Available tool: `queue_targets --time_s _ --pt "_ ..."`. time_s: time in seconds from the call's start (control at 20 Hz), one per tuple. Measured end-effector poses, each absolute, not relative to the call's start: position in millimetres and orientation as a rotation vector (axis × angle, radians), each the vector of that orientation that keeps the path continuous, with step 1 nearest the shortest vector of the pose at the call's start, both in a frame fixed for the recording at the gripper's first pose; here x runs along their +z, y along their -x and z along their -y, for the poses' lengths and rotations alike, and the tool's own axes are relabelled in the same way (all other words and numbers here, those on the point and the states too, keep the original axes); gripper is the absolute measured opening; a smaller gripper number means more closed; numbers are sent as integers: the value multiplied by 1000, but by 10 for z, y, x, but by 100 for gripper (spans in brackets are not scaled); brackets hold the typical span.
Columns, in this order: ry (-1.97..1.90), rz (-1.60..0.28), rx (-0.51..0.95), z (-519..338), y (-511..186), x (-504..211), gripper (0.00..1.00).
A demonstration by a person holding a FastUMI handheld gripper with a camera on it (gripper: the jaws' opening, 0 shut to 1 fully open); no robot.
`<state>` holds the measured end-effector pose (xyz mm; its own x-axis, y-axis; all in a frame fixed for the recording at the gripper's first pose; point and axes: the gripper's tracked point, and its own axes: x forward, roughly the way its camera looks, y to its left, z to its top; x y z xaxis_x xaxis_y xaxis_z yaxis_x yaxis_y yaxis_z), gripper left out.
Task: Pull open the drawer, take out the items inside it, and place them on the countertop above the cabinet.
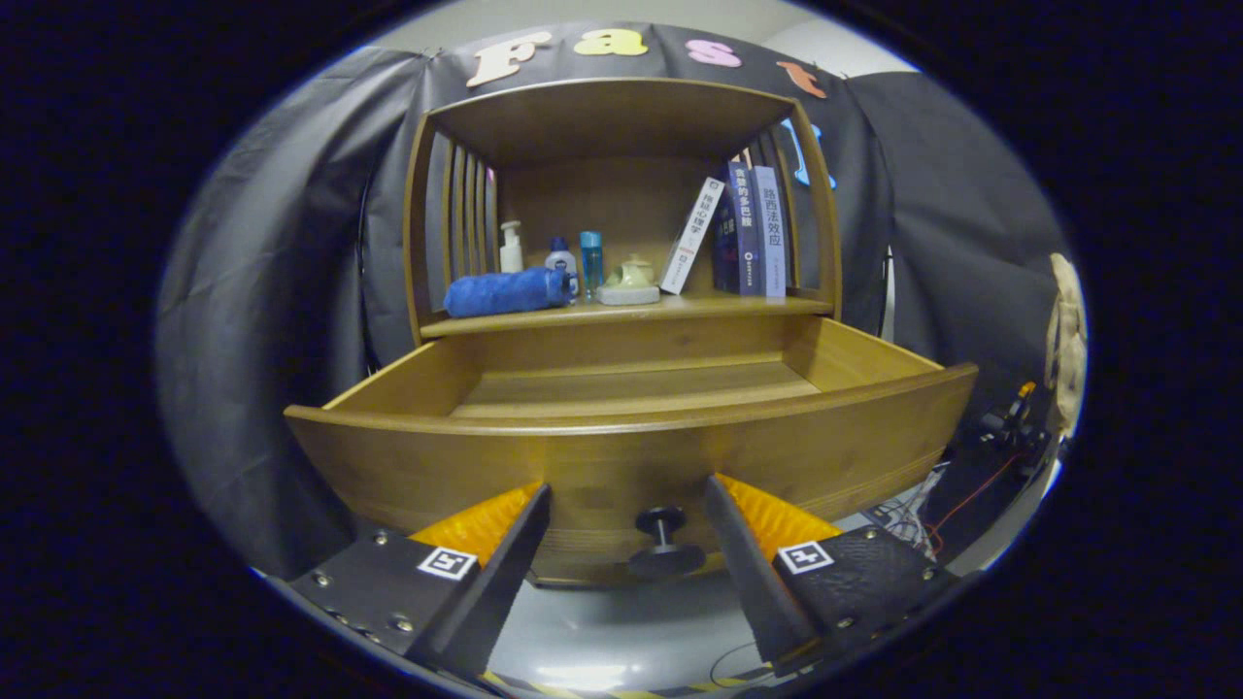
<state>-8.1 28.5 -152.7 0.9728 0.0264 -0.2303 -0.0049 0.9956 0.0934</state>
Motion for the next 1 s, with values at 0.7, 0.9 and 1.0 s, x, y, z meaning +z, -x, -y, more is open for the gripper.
queue_targets --time_s 0.7,0.9,1.0 --pt "-84 -282 32 -426 -1437 -1709 98" --pt "-139 -297 44 -421 -1677 -1782 98" --pt "-167 -327 48 -424 -1752 -1874 98"
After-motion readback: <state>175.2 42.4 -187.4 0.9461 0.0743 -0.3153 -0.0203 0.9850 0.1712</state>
